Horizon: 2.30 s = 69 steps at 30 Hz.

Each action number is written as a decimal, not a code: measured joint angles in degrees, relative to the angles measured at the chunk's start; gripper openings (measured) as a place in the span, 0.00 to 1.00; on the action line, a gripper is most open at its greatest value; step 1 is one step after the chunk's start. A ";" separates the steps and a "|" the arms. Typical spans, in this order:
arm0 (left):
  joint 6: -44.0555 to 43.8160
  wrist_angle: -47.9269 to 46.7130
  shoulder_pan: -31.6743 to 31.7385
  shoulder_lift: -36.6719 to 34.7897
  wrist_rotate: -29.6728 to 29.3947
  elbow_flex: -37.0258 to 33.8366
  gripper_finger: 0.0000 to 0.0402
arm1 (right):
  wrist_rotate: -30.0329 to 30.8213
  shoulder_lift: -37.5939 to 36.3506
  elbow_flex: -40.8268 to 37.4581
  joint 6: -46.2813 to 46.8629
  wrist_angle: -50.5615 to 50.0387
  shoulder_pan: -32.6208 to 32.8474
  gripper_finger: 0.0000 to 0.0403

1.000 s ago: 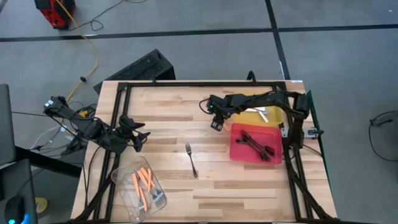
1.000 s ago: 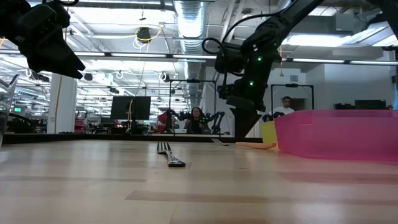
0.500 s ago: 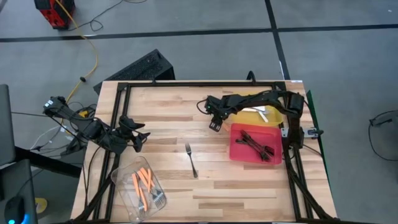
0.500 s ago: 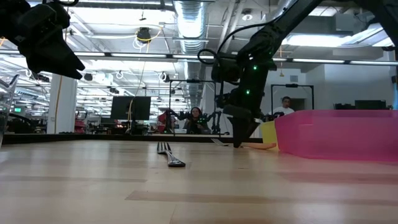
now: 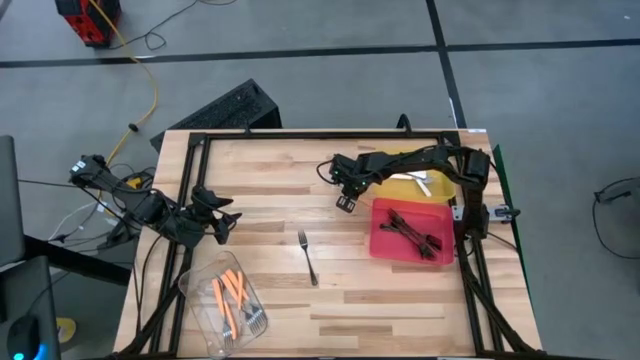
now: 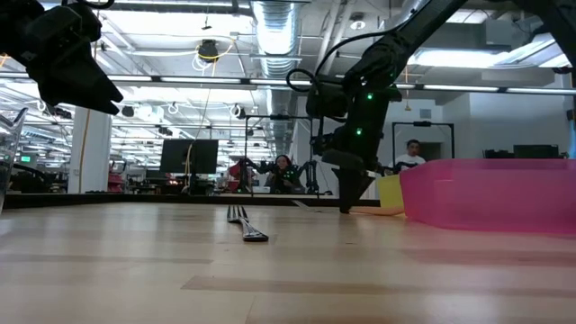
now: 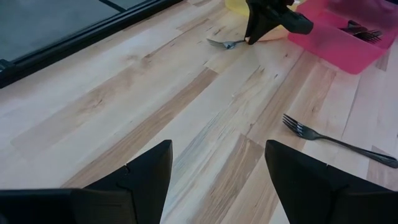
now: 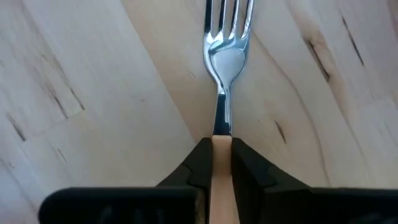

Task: Sort silverware by color (type)
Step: Put the orange fork into the transparent bin

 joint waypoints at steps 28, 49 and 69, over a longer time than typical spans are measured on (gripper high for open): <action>-0.26 0.09 -0.01 -0.01 -0.09 0.00 0.60 | 1.24 -11.13 -0.36 -0.66 9.33 3.25 0.15; -1.97 0.13 -0.02 -0.02 -0.84 0.00 0.60 | 3.68 -12.20 -0.23 -2.23 41.86 22.71 0.15; -3.26 0.56 -0.02 0.00 -2.91 0.00 0.60 | -3.78 0.71 2.95 -12.61 82.01 34.94 0.15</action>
